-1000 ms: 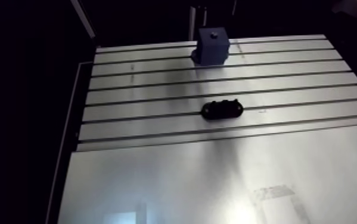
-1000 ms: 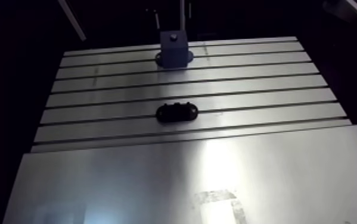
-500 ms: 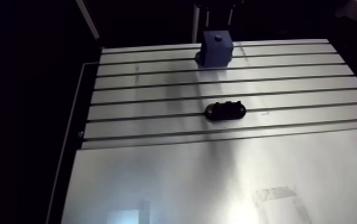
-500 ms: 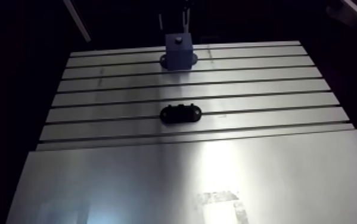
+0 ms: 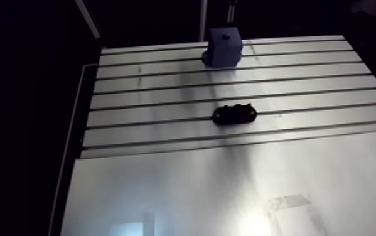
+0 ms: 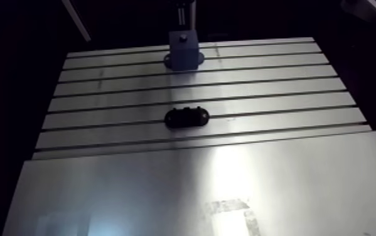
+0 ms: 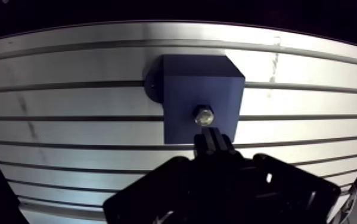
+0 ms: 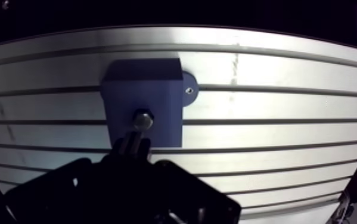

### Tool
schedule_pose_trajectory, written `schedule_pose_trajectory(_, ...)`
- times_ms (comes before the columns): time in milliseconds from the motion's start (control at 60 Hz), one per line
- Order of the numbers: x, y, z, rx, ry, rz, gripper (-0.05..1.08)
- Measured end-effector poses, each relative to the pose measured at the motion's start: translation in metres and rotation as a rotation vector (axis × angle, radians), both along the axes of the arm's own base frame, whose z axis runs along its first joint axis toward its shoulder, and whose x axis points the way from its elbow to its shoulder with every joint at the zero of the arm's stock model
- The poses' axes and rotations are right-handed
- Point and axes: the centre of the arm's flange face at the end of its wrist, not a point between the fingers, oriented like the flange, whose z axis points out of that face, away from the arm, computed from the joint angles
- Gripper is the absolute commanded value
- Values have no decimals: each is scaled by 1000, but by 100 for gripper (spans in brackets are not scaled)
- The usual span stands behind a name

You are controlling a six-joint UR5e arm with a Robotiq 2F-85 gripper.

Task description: Pick up the M10 bolt and insert it into the hex recess until seated.

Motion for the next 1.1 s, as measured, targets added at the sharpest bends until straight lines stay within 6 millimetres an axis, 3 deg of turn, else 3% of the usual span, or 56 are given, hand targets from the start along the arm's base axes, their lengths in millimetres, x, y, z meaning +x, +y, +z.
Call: schedule_pose_trajectory(1100, 2, 3, -24, -13, -82, 24, 108)
